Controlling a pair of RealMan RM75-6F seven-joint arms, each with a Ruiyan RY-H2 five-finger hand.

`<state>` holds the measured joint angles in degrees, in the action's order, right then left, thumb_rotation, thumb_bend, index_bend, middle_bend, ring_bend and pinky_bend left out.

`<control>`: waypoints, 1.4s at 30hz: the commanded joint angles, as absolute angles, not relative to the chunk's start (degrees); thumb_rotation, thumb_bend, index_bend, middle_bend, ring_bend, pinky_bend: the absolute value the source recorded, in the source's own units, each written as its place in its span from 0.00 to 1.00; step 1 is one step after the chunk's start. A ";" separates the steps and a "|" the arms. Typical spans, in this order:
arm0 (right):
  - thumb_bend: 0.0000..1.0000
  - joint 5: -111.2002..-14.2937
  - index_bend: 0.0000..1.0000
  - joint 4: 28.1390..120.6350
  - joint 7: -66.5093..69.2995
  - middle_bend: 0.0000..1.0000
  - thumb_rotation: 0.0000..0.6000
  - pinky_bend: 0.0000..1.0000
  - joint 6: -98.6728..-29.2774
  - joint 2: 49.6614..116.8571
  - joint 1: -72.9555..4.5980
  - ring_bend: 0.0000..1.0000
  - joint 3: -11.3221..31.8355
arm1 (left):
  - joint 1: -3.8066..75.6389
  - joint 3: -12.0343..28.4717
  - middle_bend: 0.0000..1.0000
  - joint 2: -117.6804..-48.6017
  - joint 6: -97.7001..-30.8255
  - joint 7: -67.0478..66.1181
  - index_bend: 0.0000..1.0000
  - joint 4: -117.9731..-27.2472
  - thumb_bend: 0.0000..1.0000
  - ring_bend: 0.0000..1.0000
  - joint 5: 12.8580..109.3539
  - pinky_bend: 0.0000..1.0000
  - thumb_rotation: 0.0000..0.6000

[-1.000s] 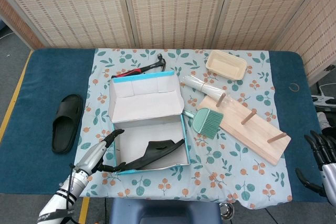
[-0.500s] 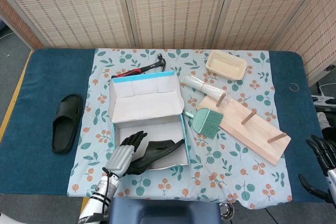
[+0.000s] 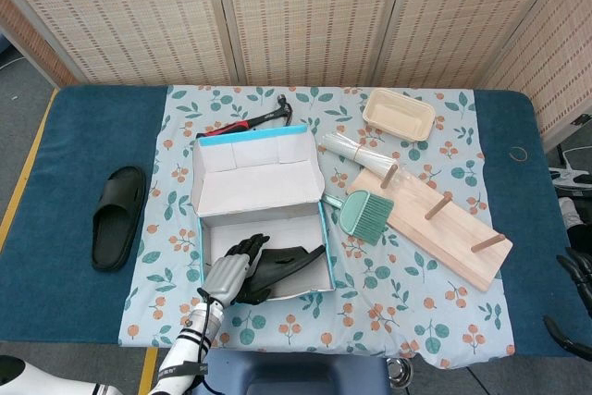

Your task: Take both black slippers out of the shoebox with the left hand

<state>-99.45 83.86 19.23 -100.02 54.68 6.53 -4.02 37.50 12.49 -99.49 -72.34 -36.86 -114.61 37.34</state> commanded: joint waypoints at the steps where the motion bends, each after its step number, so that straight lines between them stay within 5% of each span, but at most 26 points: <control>1: 0.25 -99.28 0.00 83.96 18.97 0.00 0.90 0.00 -99.75 54.76 6.46 0.00 -3.97 | 38.83 13.50 0.07 -98.96 -71.06 -37.38 0.00 -114.37 0.31 0.07 34.57 0.13 1.00; 8: 0.25 -99.59 0.00 84.72 17.99 0.00 0.90 0.00 -99.58 54.67 6.41 0.00 -4.10 | 40.82 12.77 0.28 -97.37 -69.08 -38.79 0.23 -113.40 0.33 0.22 28.95 0.16 1.00; 16: 0.25 -99.23 0.00 85.60 17.38 0.00 0.90 0.00 -98.93 54.45 6.21 0.00 -4.05 | 41.22 12.23 0.66 -98.13 -73.42 -38.22 0.61 -114.00 0.75 0.47 31.96 0.23 1.00; 28: 0.25 -99.07 0.00 86.92 16.16 0.00 0.90 0.00 -97.75 54.07 5.91 0.00 -4.25 | 39.86 1.49 0.65 -97.05 -79.39 -40.63 0.62 -107.88 0.78 0.48 63.63 0.27 1.00; 34: 0.25 -99.46 0.00 87.62 15.11 0.00 0.90 0.00 -97.33 54.07 5.77 0.00 -4.45 | 37.59 1.81 0.63 -96.77 -82.85 -35.74 0.60 -107.08 0.77 0.48 72.37 0.27 1.00; 42: 0.25 -100.09 0.00 88.58 13.88 0.00 0.90 0.00 -96.98 53.88 5.68 0.00 -4.80 | 32.83 -3.01 0.60 -100.24 -90.73 -37.23 0.58 -92.72 0.73 0.47 87.56 0.27 1.00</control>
<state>-100.04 88.52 13.94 -97.03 53.89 5.70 -4.76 35.15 -0.93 -98.37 -87.49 -36.91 -97.98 83.68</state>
